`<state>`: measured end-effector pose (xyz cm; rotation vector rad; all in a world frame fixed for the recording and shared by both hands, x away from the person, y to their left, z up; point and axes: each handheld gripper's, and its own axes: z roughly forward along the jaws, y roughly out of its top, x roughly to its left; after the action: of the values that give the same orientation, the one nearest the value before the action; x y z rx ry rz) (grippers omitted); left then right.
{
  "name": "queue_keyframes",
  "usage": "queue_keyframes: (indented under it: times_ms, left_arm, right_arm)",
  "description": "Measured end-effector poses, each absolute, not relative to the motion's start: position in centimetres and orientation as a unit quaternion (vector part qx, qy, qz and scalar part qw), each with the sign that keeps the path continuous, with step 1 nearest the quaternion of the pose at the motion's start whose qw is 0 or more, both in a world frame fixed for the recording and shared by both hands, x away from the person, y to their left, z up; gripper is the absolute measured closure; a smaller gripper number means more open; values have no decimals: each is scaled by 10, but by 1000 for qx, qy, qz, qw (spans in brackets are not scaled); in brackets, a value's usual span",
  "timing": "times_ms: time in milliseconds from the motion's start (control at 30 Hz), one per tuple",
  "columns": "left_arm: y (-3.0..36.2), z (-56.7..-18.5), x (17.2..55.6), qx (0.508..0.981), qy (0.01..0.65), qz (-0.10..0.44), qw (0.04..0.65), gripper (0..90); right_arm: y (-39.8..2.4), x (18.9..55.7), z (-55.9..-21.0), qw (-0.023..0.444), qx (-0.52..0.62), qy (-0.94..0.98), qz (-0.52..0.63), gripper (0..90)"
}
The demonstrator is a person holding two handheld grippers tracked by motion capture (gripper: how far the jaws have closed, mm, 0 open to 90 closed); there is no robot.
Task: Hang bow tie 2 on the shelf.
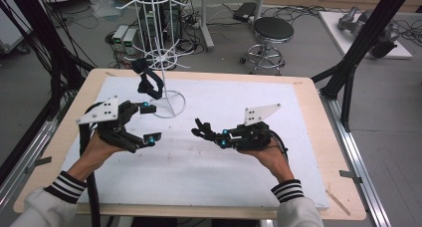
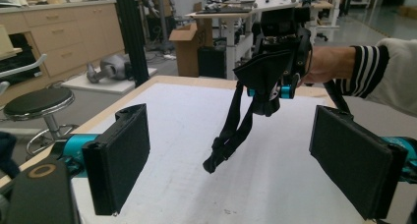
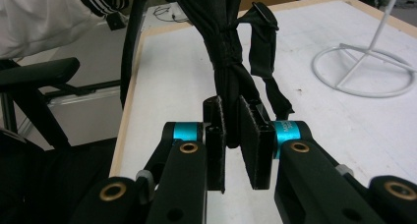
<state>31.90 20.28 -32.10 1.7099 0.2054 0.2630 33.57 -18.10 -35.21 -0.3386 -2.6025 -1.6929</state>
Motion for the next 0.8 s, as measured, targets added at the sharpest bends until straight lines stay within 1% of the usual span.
queue_keyframes:
  times_ms: [267,667,800]
  left_arm:
    - [180,-318,322,763,68,96,636,159]
    - [159,-315,323,772,51,85,628,159]
    - [154,-315,324,778,43,75,623,183]
  right_arm:
    - [-168,338,-350,19,-94,-836,-541,816]
    - [-154,339,-348,23,-82,-839,-538,814]
    - [-150,339,-347,26,-76,-844,-530,814]
